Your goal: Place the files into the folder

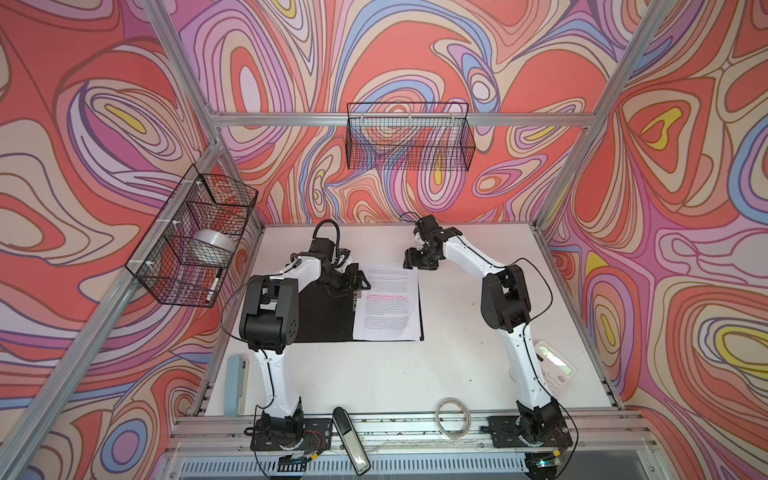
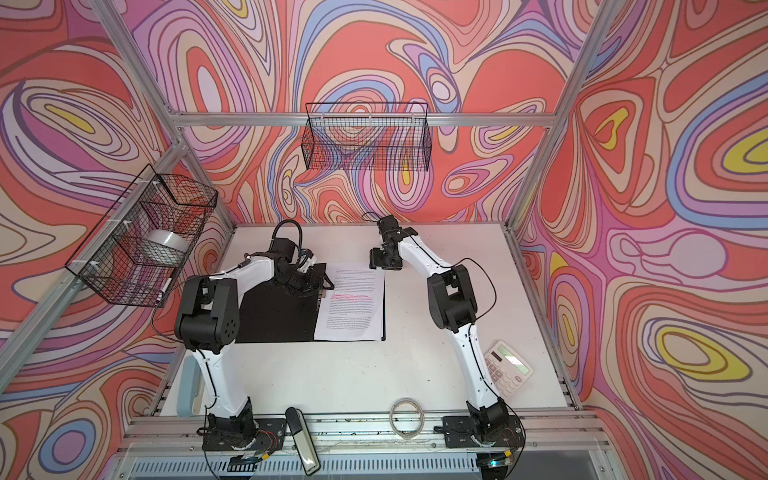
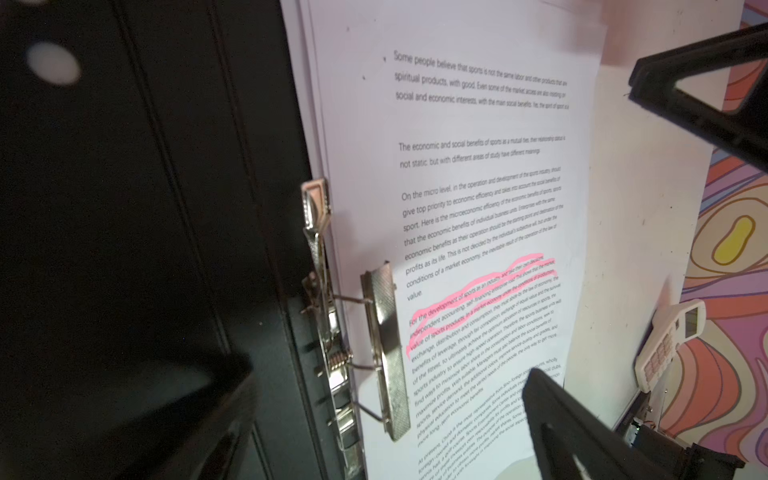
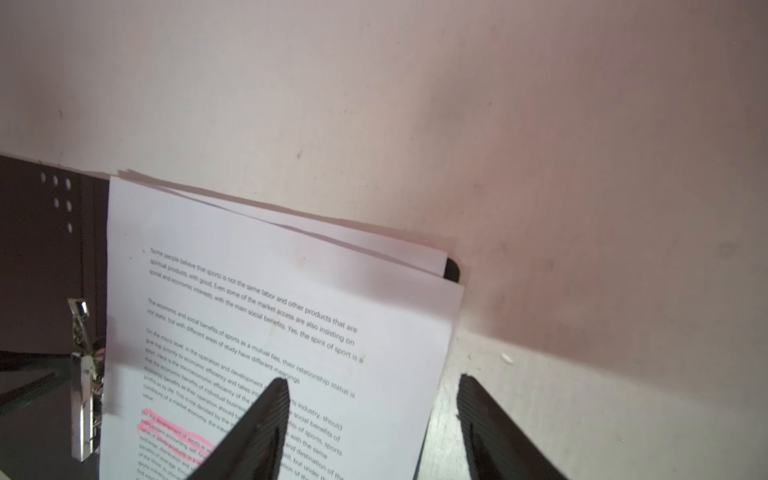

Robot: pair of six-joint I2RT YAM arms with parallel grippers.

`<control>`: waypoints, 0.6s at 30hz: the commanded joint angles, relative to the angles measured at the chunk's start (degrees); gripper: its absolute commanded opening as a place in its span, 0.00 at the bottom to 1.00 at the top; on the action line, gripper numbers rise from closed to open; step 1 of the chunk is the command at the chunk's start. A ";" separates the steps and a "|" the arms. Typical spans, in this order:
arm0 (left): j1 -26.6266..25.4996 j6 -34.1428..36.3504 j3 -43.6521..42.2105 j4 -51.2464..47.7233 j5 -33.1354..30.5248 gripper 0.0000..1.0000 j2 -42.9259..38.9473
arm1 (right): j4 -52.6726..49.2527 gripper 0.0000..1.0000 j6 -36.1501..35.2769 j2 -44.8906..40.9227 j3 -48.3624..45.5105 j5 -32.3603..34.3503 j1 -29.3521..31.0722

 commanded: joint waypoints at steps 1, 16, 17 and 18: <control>0.33 1.12 1.92 -1.84 1.19 1.00 1.25 | 0.81 0.68 1.12 0.18 1.90 1.60 -0.53; 0.33 1.48 3.47 -3.65 4.16 1.00 3.46 | 2.37 0.69 1.91 3.97 2.92 0.04 -0.70; 0.33 1.48 3.50 -3.54 4.21 1.00 3.50 | 2.44 0.69 1.84 4.07 2.90 -0.18 -0.70; 0.33 1.48 3.55 -3.54 4.31 1.00 3.45 | 2.52 0.69 1.83 4.20 2.90 -0.50 -0.70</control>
